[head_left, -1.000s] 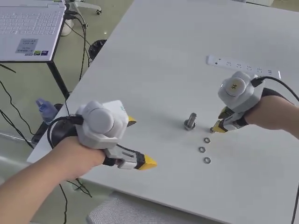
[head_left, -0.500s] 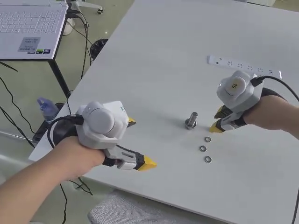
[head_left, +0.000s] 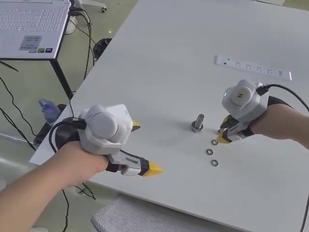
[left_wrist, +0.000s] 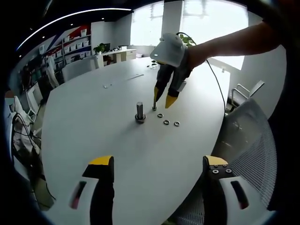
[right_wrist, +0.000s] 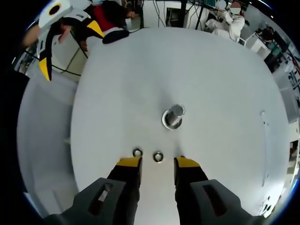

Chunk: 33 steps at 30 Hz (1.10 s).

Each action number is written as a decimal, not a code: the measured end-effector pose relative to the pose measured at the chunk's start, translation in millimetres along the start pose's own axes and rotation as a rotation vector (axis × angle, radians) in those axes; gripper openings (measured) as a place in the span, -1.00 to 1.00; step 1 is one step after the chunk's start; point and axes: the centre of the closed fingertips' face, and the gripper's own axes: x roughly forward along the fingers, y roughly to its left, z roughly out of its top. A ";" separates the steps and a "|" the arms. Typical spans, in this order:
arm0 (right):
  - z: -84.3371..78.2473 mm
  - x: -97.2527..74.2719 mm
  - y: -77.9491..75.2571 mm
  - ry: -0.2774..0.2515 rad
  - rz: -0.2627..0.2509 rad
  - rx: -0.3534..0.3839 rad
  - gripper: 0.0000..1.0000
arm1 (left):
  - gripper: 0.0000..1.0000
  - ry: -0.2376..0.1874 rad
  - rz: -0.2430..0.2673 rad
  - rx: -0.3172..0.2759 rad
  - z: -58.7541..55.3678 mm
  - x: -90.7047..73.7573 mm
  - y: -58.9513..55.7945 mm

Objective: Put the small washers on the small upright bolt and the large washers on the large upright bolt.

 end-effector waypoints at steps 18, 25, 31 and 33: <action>-11.9 23.7 3.5 0.031 0.010 -0.005 -0.45 | 0.61 -0.010 -0.006 -0.012 3.3 1.1 0.7; -11.4 33.0 4.6 0.038 0.001 -0.017 -0.47 | 0.60 -0.004 -0.006 -0.017 -1.1 -0.2 1.1; -14.0 38.1 3.6 0.059 0.001 -0.034 -0.49 | 0.58 0.001 -0.004 -0.020 -2.7 -2.1 2.6; -14.1 38.6 2.7 0.058 0.000 -0.034 -0.50 | 0.58 -0.001 -0.003 -0.023 -3.0 -2.6 3.1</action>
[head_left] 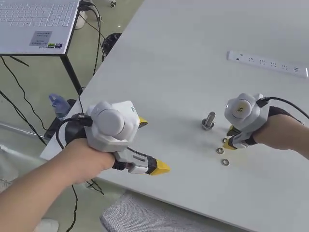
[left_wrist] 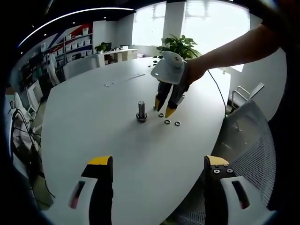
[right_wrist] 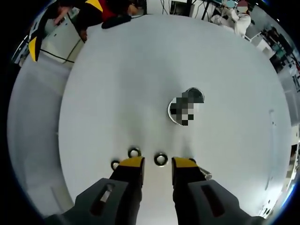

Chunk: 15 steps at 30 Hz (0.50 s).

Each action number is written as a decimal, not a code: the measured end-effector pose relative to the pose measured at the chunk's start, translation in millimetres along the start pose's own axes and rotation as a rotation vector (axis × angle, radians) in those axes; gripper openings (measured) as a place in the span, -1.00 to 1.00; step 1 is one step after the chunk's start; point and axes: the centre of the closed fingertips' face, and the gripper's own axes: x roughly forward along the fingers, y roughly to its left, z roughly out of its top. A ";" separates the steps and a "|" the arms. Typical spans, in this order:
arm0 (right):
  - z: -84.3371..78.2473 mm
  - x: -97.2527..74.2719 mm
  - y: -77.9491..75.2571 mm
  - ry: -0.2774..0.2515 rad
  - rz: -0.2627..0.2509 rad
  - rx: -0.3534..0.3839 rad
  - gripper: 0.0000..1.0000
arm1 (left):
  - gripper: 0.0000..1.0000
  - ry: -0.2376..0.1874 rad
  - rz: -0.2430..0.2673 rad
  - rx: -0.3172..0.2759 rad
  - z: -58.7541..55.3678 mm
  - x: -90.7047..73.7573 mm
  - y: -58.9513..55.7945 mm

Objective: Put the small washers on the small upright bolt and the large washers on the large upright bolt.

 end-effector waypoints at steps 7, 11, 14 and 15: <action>-1.5 2.0 0.4 0.008 -0.004 -0.012 -0.52 | 0.58 0.007 0.000 0.000 -2.9 -0.3 -0.4; -4.0 3.5 0.3 0.021 -0.009 -0.023 -0.53 | 0.58 0.007 0.006 0.000 -4.7 -0.2 0.5; -3.5 4.0 0.2 0.009 -0.004 -0.004 -0.54 | 0.58 0.003 0.008 -0.004 -4.8 -0.5 0.6; -3.8 3.8 -1.0 0.008 -0.007 0.009 -0.54 | 0.58 0.004 0.008 -0.004 -4.9 -0.6 0.4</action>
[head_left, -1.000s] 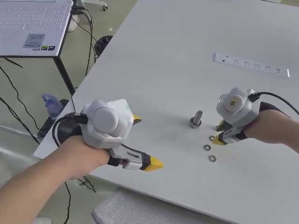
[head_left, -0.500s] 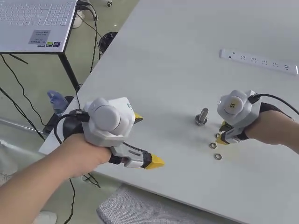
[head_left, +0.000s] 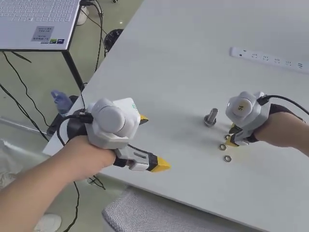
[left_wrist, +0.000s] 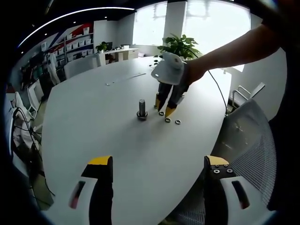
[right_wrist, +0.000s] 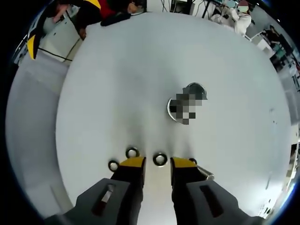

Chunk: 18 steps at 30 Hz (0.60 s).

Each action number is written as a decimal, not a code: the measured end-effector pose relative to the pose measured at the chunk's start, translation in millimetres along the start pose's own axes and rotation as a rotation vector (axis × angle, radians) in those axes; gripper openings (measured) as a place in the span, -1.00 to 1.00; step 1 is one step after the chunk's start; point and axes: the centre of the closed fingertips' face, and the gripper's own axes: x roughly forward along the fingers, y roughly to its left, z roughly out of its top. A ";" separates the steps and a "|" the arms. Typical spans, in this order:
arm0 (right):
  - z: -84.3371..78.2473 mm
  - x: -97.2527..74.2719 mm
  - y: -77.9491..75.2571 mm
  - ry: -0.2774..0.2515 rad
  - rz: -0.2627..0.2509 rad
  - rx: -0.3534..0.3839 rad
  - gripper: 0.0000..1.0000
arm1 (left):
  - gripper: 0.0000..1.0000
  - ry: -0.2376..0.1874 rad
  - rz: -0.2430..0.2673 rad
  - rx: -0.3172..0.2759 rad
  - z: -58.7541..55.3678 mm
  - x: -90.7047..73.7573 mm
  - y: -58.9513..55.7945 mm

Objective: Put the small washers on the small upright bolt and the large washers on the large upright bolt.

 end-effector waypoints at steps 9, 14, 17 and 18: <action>-0.7 0.4 0.3 0.003 0.011 0.013 -0.65 | 0.56 0.004 -0.005 0.004 -0.1 0.2 -2.0; -1.8 3.4 -3.1 0.002 0.009 0.013 -0.67 | 0.54 0.006 -0.006 0.006 -0.8 -0.7 -2.4; -1.5 2.7 -2.0 0.006 0.007 0.006 -0.71 | 0.54 0.009 -0.005 0.003 -2.0 -1.2 -2.0; -1.7 2.6 -1.7 0.008 0.006 0.002 -0.71 | 0.53 0.010 -0.006 0.003 -2.3 -1.4 -2.5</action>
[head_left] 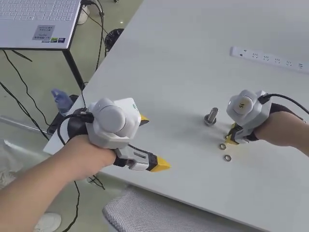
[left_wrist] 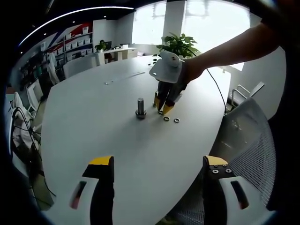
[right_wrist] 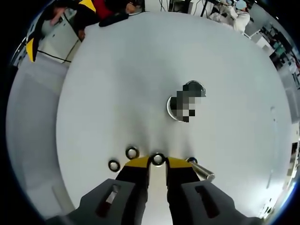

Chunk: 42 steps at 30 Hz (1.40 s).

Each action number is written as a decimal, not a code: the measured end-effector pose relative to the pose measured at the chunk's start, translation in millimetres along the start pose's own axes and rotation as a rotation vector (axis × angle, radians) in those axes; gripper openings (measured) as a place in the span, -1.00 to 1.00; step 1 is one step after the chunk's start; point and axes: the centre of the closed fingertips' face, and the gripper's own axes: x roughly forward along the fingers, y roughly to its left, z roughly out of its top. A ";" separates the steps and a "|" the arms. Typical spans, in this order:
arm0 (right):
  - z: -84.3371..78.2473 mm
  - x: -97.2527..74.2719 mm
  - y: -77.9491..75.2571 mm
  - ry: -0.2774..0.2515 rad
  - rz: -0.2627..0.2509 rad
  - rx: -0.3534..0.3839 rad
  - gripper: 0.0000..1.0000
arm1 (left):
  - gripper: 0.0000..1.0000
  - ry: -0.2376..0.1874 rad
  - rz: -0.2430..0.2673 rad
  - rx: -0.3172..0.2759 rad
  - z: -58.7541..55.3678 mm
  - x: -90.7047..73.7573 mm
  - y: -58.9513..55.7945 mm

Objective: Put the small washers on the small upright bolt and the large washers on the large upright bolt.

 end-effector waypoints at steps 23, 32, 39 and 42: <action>0.7 -2.1 2.0 0.026 -0.004 0.030 -0.76 | 0.48 -0.003 -0.008 0.003 3.2 0.9 -4.7; 1.3 -7.2 4.1 0.004 -0.008 0.046 -0.76 | 0.50 -0.016 0.000 0.003 7.2 0.5 -1.8; -1.7 -14.9 6.7 -0.001 -0.004 0.062 -0.76 | 0.60 -0.024 0.013 0.006 10.2 1.2 1.6; -3.9 -17.7 8.4 -0.005 -0.002 0.067 -0.76 | 0.60 -0.029 0.015 0.010 11.1 2.9 1.3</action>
